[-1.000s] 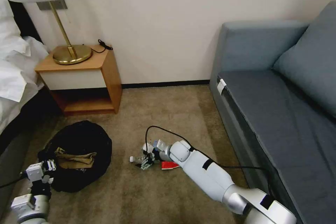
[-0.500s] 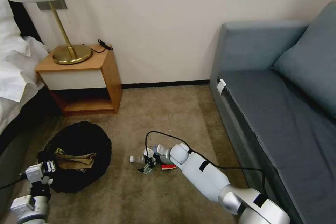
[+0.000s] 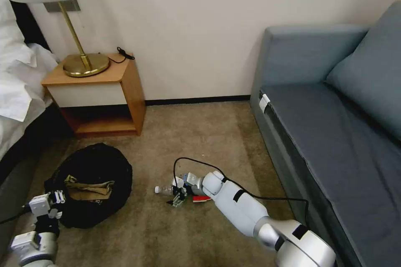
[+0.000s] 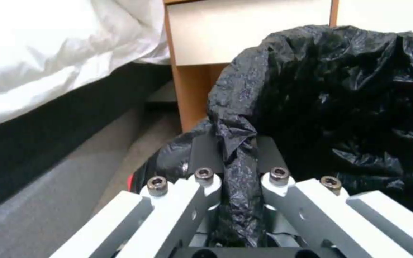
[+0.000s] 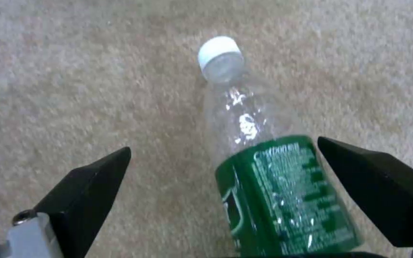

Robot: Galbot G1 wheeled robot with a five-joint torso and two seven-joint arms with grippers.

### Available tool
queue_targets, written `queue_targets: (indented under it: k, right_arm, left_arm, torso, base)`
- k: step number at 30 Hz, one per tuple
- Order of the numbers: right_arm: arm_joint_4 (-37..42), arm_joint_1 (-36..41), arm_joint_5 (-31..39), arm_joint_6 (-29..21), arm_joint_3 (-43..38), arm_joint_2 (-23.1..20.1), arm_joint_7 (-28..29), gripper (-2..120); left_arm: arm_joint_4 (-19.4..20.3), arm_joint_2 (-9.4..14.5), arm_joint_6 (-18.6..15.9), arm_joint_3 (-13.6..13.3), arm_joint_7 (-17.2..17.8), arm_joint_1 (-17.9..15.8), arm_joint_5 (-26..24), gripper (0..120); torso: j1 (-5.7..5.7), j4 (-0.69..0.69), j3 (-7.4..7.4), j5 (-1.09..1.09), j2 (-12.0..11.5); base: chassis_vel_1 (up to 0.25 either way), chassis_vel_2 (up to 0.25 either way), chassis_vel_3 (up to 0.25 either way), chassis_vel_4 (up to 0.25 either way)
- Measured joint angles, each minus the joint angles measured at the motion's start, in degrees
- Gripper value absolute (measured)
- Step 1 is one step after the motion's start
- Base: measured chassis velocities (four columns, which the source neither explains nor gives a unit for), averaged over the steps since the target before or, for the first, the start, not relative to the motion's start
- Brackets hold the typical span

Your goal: Pick up the trash bin, then pick up the garbage on the floor and place it into the trash bin.

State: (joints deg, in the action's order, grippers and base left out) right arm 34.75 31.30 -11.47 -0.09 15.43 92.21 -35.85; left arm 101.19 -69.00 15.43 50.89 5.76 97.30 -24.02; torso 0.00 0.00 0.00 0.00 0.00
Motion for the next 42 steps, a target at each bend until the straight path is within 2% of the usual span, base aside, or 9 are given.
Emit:
queue_targets:
  k: [6, 12, 15, 16, 20, 23, 29, 36, 42]
  right_arm:
    - [-0.5, -0.1, -0.2, 0.1, -0.1, 0.0, 0.4, 92]
    - [-0.8, 0.3, -0.9, 0.3, -0.3, 0.0, 0.5, 71]
    - [-0.7, 0.6, -1.1, 0.4, -0.5, 0.0, 0.4, 55]
    - [-0.7, 0.6, -1.1, 0.4, -0.5, 0.0, 0.4, 55]
    - [-0.1, 0.9, -1.2, 0.7, -1.0, -0.1, 0.4, 36]
    - [0.2, 1.1, -1.2, 0.8, -1.1, -0.1, 0.4, 30]
    - [1.2, 2.0, -1.3, 1.0, -1.9, -0.1, 0.4, 21]
    - [3.7, 3.1, -0.1, 1.1, -5.6, -1.1, 0.9, 21]
    - [10.5, 3.6, 6.6, -0.5, -10.5, -3.5, 2.9, 21]
  left_arm:
    - [0.0, 0.0, 0.0, 0.0, 0.0, 0.0, 0.0, 5]
    - [-0.1, 0.0, 0.1, 0.0, -0.1, 0.1, -0.1, 5]
    - [-0.4, 0.1, 0.3, 0.0, -0.1, 0.2, -0.2, 5]
    - [-0.4, 0.1, 0.3, 0.0, -0.1, 0.2, -0.2, 5]
    - [-0.5, 0.1, 0.8, 0.1, -0.1, 0.4, -0.3, 5]
    - [-0.7, 0.1, 0.9, 0.1, -0.2, 0.4, -0.3, 5]
    - [-1.1, 0.7, 1.2, 0.2, -0.2, 0.4, -0.7, 5]
    - [-1.1, 0.9, 1.3, 0.3, -0.2, 0.7, -0.9, 5]
    - [-0.2, 0.4, 1.4, 0.3, -0.2, 1.2, -0.6, 5]
  torso:
    - [0.0, 0.0, 0.0, 0.0, 0.0]
    - [0.0, 0.0, 0.0, 0.0, 0.0]
    - [0.0, 0.0, 0.0, 0.0, 0.0]
    - [0.0, 0.0, 0.0, 0.0, 0.0]
    - [0.0, 0.0, 0.0, 0.0, 0.0]
    - [0.0, 0.0, 0.0, 0.0, 0.0]
    - [0.0, 0.0, 0.0, 0.0, 0.0]
    - [0.0, 0.0, 0.0, 0.01, 0.0]
    - [0.0, -0.01, 0.0, 0.01, 0.0]
  base:
    - [0.0, 0.0, 0.0, 0.0]
    - [0.0, 0.0, 0.0, 0.0]
    - [0.0, 0.0, 0.0, 0.0]
    - [0.0, 0.0, 0.0, 0.0]
    - [0.0, 0.0, 0.0, 0.0]
    - [0.0, 0.0, 0.0, 0.0]
    - [0.0, 0.0, 0.0, 0.0]
    - [0.0, 0.0, 0.0, 0.0]
    - [0.0, 0.0, 0.0, 0.0]
